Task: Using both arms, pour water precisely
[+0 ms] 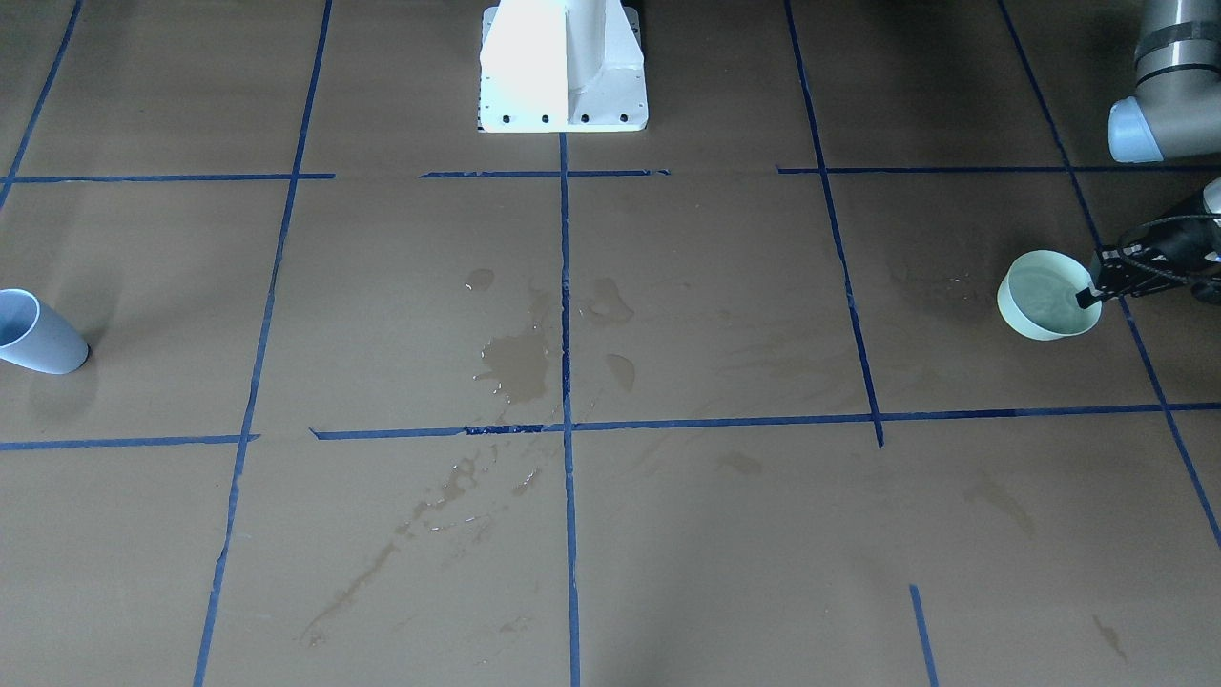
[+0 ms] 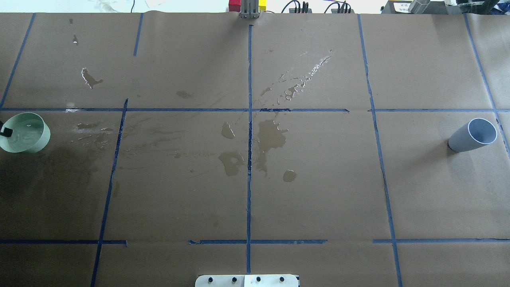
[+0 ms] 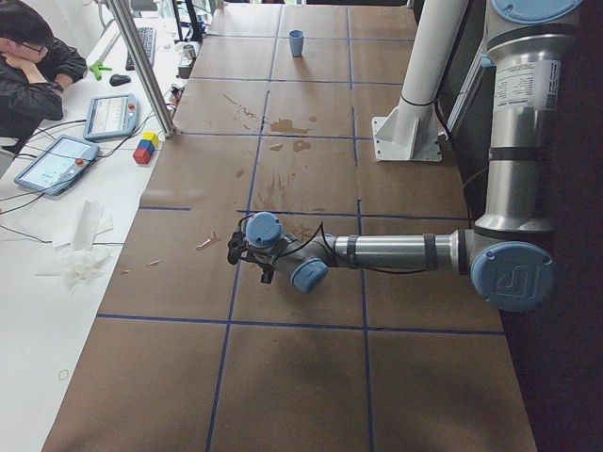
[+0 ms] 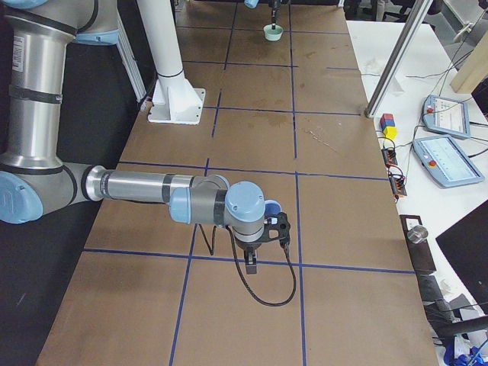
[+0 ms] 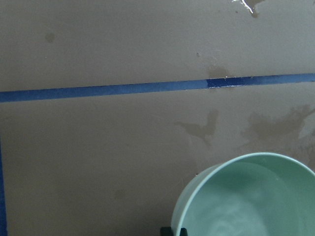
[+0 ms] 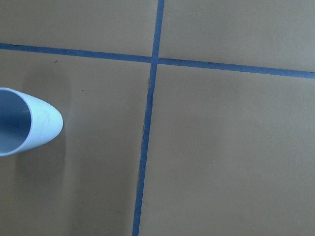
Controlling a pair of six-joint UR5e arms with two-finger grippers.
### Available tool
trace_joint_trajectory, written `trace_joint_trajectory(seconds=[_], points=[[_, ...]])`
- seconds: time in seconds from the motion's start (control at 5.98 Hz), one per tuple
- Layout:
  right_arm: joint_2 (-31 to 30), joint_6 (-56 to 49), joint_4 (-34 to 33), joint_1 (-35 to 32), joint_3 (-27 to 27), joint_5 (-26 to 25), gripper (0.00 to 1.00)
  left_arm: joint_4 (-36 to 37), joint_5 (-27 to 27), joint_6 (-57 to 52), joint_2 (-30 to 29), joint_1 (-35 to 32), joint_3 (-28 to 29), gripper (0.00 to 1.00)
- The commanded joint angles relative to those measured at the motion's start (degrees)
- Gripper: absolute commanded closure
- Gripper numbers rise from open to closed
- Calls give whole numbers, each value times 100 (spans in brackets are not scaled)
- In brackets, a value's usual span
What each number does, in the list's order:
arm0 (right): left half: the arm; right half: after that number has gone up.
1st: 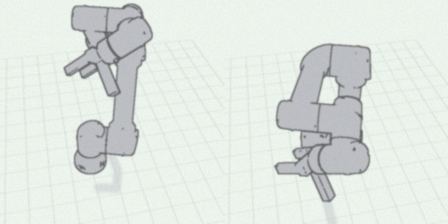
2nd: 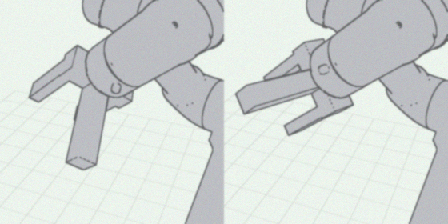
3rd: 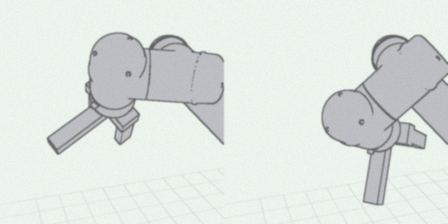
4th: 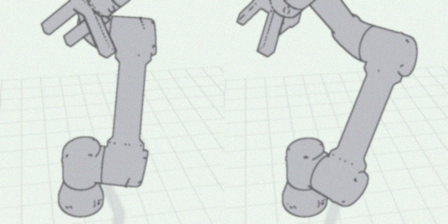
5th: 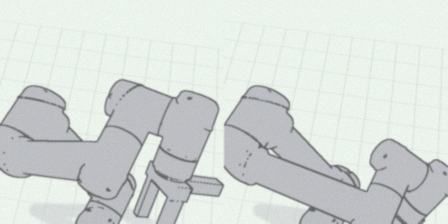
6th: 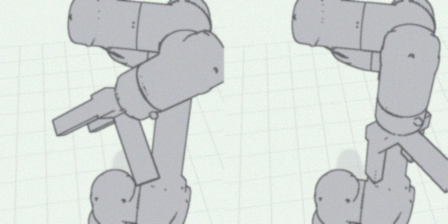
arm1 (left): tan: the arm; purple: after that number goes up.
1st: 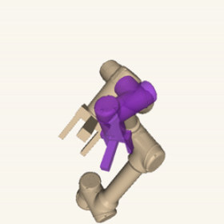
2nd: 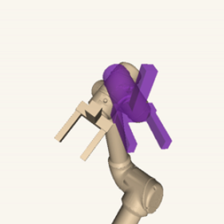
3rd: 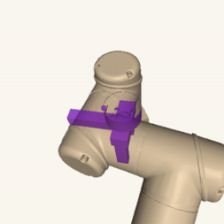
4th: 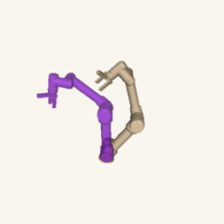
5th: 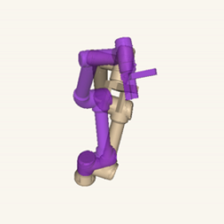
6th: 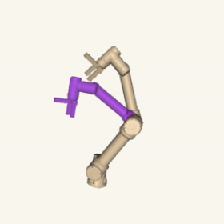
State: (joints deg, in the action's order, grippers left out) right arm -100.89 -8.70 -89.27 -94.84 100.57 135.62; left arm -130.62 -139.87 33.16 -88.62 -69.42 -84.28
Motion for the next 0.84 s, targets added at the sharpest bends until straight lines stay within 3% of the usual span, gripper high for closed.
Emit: trace_joint_trajectory(seconds=[0.0, 0.67], points=[[0, -9, -2, 0, -11, -9, 0, -7, 4, 15, -94, 16, 139, 100], [-27, -18, -2, 0, -11, -9, 0, -16, 12, 6, -138, 525, 139, 97]])
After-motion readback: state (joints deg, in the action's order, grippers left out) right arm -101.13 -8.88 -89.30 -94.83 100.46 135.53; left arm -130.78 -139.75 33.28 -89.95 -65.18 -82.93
